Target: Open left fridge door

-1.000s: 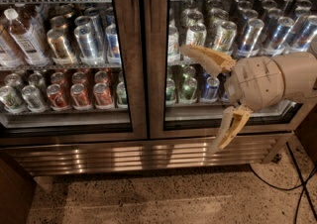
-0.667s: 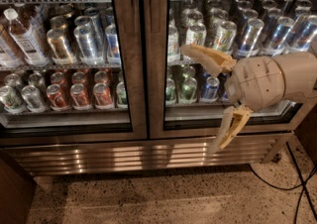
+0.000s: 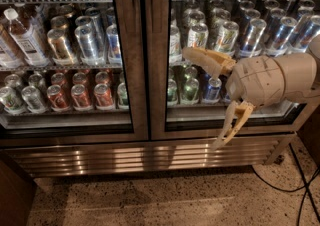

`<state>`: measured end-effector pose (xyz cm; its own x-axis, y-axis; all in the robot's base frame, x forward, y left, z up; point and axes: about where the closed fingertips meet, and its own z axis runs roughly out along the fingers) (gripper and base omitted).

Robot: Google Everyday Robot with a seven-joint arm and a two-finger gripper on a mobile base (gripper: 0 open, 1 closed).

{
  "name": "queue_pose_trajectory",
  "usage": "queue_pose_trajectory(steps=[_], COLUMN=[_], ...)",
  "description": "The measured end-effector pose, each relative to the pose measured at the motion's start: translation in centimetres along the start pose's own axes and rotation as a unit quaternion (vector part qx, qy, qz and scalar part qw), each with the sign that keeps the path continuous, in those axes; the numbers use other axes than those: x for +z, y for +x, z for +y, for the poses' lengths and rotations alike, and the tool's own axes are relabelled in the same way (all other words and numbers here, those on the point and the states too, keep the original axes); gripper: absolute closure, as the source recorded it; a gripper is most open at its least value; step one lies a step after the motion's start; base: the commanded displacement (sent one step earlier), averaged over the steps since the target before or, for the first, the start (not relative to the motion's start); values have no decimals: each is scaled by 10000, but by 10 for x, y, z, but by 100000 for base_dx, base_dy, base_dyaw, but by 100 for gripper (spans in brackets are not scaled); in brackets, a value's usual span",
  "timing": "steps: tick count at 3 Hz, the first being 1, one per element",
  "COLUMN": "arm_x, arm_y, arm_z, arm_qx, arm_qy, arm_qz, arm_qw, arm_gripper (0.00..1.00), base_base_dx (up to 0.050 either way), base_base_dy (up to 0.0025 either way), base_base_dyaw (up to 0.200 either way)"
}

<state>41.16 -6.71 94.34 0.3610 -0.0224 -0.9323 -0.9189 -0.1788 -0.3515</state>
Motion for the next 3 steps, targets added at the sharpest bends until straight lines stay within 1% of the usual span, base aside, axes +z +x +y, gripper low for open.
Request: queue_pose_trajectory(steps=[1,2,3], arm_x=[-1,-1,0], arm_y=[1,1,2], arm_z=[-5,-5,-6], arm_qx=[362,362,560], arm_qy=[32,32,20], arm_qz=[54,54,-21], arm_qw=[9993,9993,9984], arm_gripper=[0,0,0], base_base_dx=[0,0,0], base_base_dy=[0,0,0], base_base_dyaw=[0,0,0])
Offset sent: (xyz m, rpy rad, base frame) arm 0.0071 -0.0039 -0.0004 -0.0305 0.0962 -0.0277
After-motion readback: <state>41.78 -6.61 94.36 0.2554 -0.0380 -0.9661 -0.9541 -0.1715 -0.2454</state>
